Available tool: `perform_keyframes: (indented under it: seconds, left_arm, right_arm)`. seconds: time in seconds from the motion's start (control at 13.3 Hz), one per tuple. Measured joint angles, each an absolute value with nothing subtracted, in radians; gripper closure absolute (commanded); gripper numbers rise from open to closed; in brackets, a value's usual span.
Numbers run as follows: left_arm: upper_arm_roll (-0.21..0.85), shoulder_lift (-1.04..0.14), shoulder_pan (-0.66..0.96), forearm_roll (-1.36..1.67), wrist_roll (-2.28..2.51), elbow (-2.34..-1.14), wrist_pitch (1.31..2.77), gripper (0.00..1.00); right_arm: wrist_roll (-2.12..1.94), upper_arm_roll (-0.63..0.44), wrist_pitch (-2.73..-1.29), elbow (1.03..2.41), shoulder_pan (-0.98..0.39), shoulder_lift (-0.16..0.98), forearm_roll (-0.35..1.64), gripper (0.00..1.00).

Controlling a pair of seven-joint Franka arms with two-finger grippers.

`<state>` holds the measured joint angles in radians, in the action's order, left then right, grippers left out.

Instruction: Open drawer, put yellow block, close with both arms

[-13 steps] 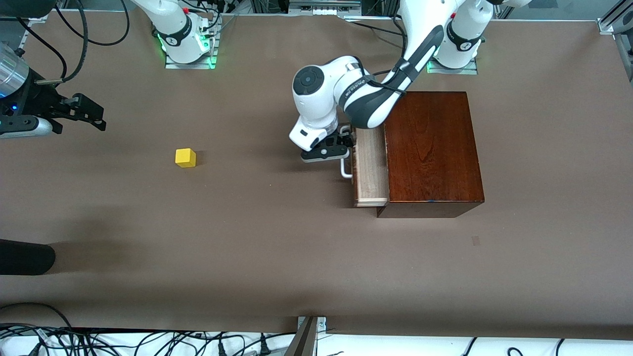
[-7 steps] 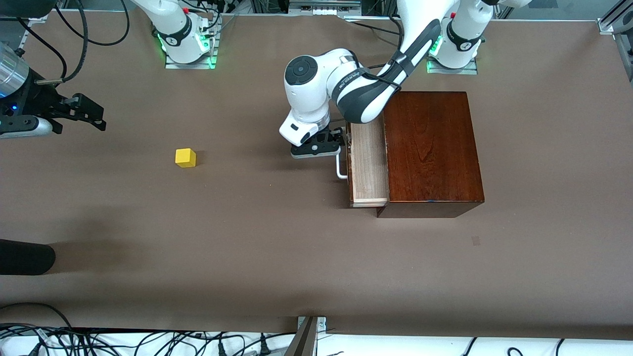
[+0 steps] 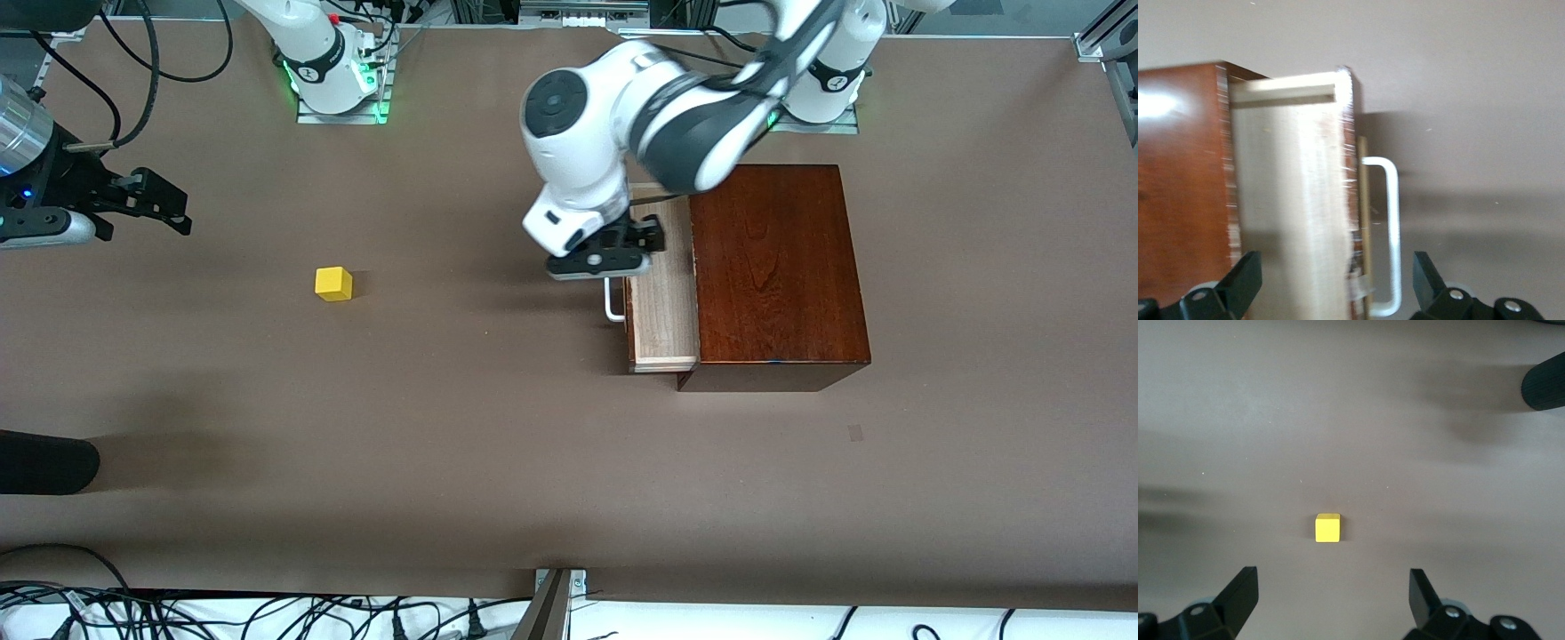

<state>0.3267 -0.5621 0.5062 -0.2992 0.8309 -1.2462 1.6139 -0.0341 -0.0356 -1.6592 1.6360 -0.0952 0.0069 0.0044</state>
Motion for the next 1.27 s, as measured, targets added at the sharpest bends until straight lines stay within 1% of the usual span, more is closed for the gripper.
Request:
perform_keyframes:
  seconds: [0.45, 0.67, 0.82, 0.9, 1.12, 1.27]
  left_arm:
    - [0.323, -0.376, 0.234, -0.186, 0.543, -1.234, 1.386, 0.0]
    - [0.315, -0.316, 0.046, -0.095, 0.325, -1.236, 1.347, 0.0]
    - [0.3, -0.29, -0.037, -0.079, 0.186, -1.252, 1.353, 0.0]
    - [0.266, -0.27, -0.04, -0.072, 0.156, -1.275, 1.377, 0.0]
    - [0.092, -0.159, 0.0, 0.014, 0.058, -1.426, 1.513, 0.0]
    - [0.015, -0.083, 0.006, 0.027, -0.029, -1.531, 1.572, 0.0]
  right_arm:
    - [-0.034, -0.031, -1.61, 1.637, -0.096, 0.012, 0.012, 0.0]
    - [-0.034, -0.027, -1.613, 1.641, -0.107, 0.078, 0.011, 0.0]
    - [-0.034, -0.026, -1.621, 1.64, -0.125, 0.135, 0.011, 0.0]
    - [-0.034, -0.025, -1.628, 1.64, -0.137, 0.161, 0.01, 0.0]
    - [-0.033, -0.025, -1.697, 1.654, -0.168, 0.215, 0.01, 0.0]
    - [-0.033, -0.025, -1.759, 1.683, -0.17, 0.246, 0.01, 0.0]
